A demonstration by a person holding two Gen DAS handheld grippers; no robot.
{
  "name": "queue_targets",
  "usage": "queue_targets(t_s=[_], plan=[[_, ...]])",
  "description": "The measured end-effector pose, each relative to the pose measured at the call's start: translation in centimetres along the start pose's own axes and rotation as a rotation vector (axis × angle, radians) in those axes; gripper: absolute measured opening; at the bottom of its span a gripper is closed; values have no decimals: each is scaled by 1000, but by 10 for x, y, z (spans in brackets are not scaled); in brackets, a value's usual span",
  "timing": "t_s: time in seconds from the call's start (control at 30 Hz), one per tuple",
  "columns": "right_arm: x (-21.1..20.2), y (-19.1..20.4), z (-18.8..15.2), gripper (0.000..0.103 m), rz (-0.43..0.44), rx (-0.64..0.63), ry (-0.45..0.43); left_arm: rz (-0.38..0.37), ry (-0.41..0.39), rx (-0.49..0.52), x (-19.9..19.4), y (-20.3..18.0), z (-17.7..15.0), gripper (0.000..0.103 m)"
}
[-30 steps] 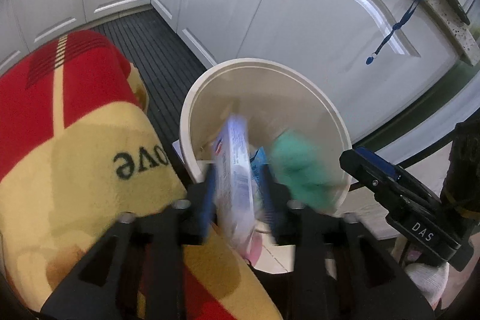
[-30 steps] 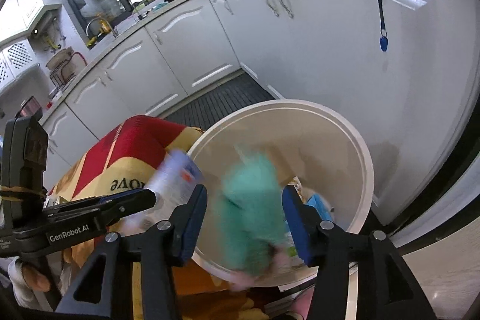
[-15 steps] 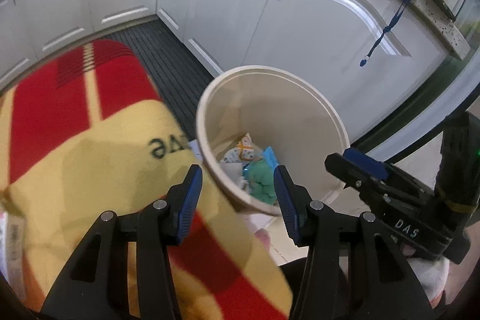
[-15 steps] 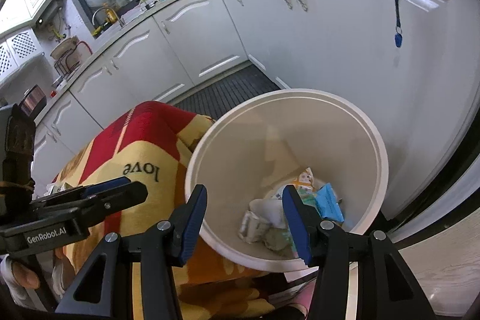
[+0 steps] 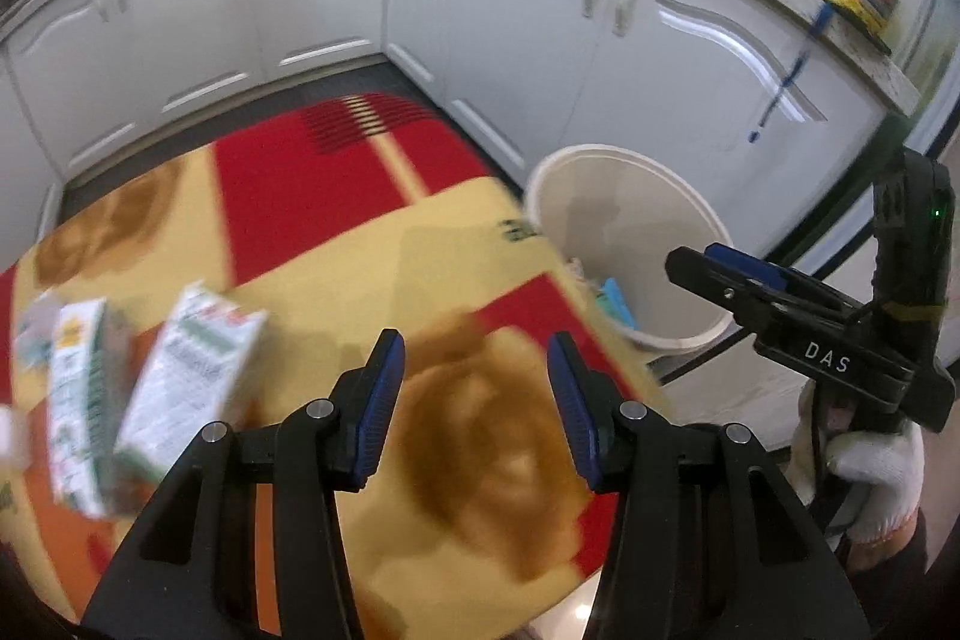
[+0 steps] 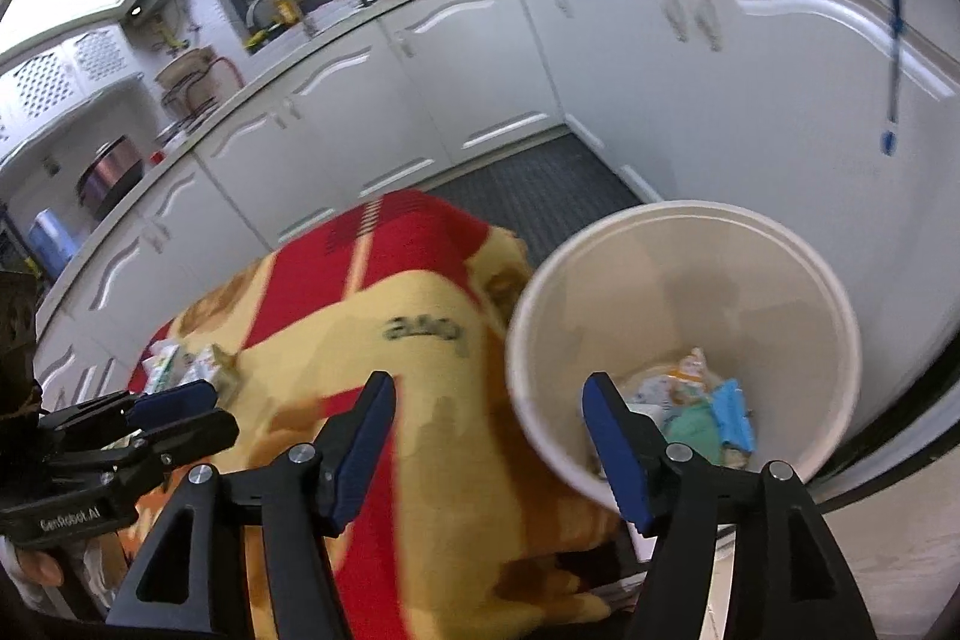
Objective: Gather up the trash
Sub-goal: 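Return both tools to the table toward the milk carton and Watermelon Frost box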
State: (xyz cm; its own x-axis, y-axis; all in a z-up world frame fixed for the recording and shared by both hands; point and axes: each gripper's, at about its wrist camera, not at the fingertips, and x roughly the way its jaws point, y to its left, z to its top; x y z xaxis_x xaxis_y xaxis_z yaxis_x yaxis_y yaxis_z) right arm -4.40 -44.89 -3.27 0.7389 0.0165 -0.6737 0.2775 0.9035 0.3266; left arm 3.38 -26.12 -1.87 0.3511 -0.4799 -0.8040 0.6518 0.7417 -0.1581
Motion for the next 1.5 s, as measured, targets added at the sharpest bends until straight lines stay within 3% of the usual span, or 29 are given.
queue_targets(t_s=[0.53, 0.7, 0.93, 1.13, 1.23, 1.5], plan=[[38, 124, -11, 67, 163, -174, 114, 100, -36, -168, -67, 116, -35, 48], [65, 161, -14, 67, 193, -212, 193, 124, -21, -225, -73, 155, -48, 48], [101, 189, -13, 67, 235, -152, 275, 138, -17, -273, -77, 190, -62, 48], [134, 218, -10, 68, 175, -129, 323, 132, -17, -304, -77, 205, -67, 48], [147, 230, -13, 75, 147, -118, 343, 129, -14, -309, -76, 206, -68, 48], [148, 239, -17, 76, 90, -259, 351, 112, -11, -303, -73, 206, -62, 48]])
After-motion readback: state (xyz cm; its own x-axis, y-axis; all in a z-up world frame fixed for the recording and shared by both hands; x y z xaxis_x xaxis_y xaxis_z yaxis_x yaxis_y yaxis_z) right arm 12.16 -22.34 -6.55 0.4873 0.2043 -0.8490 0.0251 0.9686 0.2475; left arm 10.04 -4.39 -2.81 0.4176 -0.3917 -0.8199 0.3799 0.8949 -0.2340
